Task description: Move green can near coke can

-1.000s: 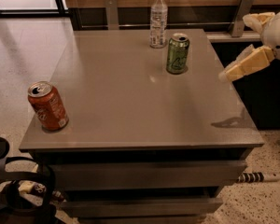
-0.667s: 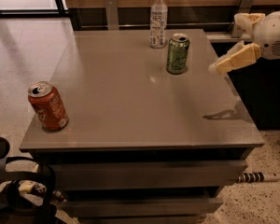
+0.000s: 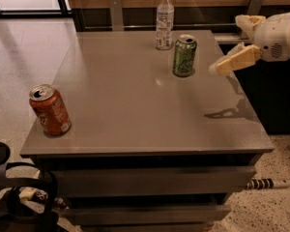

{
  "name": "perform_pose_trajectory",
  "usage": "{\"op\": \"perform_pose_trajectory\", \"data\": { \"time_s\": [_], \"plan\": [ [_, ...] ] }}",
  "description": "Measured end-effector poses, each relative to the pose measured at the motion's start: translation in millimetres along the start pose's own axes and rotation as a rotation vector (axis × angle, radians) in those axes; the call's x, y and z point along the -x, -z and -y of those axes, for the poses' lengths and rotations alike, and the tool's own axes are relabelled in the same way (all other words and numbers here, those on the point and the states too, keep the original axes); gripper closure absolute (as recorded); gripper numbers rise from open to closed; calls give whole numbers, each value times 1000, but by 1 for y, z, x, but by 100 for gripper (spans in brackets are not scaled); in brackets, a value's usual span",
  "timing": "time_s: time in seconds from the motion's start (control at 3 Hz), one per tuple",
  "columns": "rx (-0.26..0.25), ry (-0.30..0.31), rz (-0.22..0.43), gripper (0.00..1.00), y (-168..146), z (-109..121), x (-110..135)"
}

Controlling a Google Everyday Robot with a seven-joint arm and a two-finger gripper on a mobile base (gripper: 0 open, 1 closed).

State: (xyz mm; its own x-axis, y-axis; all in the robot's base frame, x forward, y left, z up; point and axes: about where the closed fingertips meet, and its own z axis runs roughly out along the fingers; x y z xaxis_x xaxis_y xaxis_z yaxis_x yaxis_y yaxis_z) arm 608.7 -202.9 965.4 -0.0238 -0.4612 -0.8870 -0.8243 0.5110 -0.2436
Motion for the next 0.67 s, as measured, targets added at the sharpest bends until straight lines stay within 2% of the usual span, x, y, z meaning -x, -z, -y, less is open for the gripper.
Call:
{"op": "perform_pose_trajectory", "data": {
  "time_s": [0.33,0.67],
  "plan": [
    [13,-47,84,0,-39,14,-3],
    [10,-81,130,0,-66,18,-6]
  ]
}}
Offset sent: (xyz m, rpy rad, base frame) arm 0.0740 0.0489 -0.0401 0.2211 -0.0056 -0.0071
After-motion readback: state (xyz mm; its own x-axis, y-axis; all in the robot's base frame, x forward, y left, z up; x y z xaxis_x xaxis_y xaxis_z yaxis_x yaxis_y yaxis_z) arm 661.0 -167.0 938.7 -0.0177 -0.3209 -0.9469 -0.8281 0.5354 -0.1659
